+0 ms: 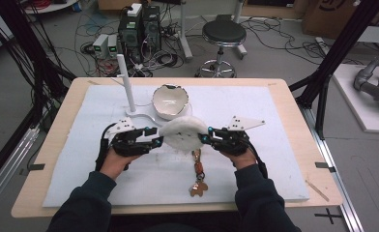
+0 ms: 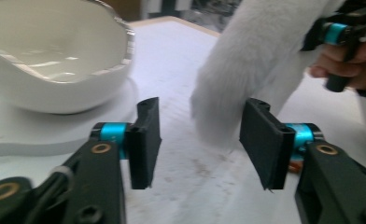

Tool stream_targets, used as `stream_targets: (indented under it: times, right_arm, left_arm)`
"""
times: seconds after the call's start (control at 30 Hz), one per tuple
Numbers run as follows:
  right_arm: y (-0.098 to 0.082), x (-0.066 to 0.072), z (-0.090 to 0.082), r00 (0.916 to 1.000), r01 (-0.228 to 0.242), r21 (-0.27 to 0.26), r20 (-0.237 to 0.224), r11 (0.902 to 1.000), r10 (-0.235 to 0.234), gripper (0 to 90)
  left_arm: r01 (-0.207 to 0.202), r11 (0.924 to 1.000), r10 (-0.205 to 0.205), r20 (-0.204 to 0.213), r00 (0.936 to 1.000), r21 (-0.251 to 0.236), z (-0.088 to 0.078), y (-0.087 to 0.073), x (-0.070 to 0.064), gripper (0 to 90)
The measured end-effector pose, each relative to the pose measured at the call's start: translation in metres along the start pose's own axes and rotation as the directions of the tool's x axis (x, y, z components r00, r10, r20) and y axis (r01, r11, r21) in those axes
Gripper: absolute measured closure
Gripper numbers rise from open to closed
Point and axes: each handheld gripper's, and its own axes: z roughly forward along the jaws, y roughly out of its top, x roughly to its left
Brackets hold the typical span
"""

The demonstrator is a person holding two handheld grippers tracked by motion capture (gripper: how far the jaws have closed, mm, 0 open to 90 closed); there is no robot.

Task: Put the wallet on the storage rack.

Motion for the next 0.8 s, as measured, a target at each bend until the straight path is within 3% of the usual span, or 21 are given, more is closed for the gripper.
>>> stream_targets:
  times: [0.03, 0.07, 0.1, 0.2, 0.23, 0.27, 0.3, 0.4, 0.43, 0.53, 0.57, 0.8]
  right_arm:
    - [0.005, -0.002, -0.003, 0.9996, 0.015, -0.005, 0.022, 0.9999, -0.015, 78.1]
    - [0.005, -0.002, -0.003, 0.9996, 0.015, -0.005, 0.022, 0.9999, -0.015, 78.1]
    - [0.008, -0.004, -0.004, 0.9993, 0.023, -0.017, 0.031, 0.9996, -0.023, 78.2]
    - [0.022, -0.007, -0.009, 0.9953, 0.062, -0.012, 0.075, 0.998, -0.061, 78.1]
    - [0.025, -0.008, -0.01, 0.9939, 0.072, -0.007, 0.084, 0.9974, -0.071, 78.2]
    - [0.025, -0.008, -0.01, 0.9939, 0.072, -0.007, 0.084, 0.9974, -0.071, 78.2]
    - [0.034, -0.011, -0.011, 0.9908, 0.092, -0.003, 0.1, 0.9958, -0.091, 78.2]
    - [0.043, -0.015, -0.011, 0.9875, 0.107, 0.001, 0.116, 0.9942, -0.107, 78.1]
    - [0.054, -0.019, -0.009, 0.9842, 0.124, 0.001, 0.128, 0.9923, -0.123, 78.1]
    - [0.065, -0.024, -0.006, 0.9795, 0.141, 0.009, 0.144, 0.99, -0.141, 78.1]
    - [0.078, -0.029, -0.001, 0.9758, 0.153, 0.021, 0.155, 0.988, -0.154, 78.1]
    - [0.109, -0.039, 0.018, 0.9687, 0.185, 0.04, 0.161, 0.9819, -0.189, 78.0]
  left_arm:
    - [0.01, 0.9997, -0.011, -0.037, 0.9992, -0.022, -0.009, 0.001, 0.007, 43.8]
    - [0.01, 0.9997, -0.011, -0.037, 0.9992, -0.022, -0.009, 0.001, 0.007, 41.4]
    - [0.012, 0.9994, -0.014, -0.071, 0.9974, -0.032, -0.018, 0.001, 0.013, 41.4]
    - [0.011, 0.9981, -0.021, -0.171, 0.9851, -0.061, -0.038, -0.001, 0.028, 31.4]
    - [0.01, 0.9978, -0.023, -0.192, 0.9811, -0.066, -0.043, -0.002, 0.032, 28.4]
    - [0.01, 0.9978, -0.023, -0.192, 0.9811, -0.066, -0.043, -0.002, 0.032, 26.3]
    - [0.02, 0.997, -0.037, -0.232, 0.9721, -0.075, -0.052, -0.004, 0.038, 24.7]
    - [0.037, 0.9962, -0.055, -0.246, 0.9676, -0.079, -0.055, -0.007, 0.043, 22.6]
    - [0.047, 0.9964, -0.064, -0.255, 0.9649, -0.071, -0.055, -0.01, 0.046, 22.6]
    - [0.055, 0.9965, -0.069, -0.254, 0.9648, -0.062, -0.053, -0.013, 0.047, 22.6]
    - [0.057, 0.9968, -0.069, -0.252, 0.9651, -0.056, -0.051, -0.014, 0.047, 22.6]
    - [0.059, 0.9966, -0.072, -0.256, 0.9639, -0.058, -0.052, -0.015, 0.05, 22.6]
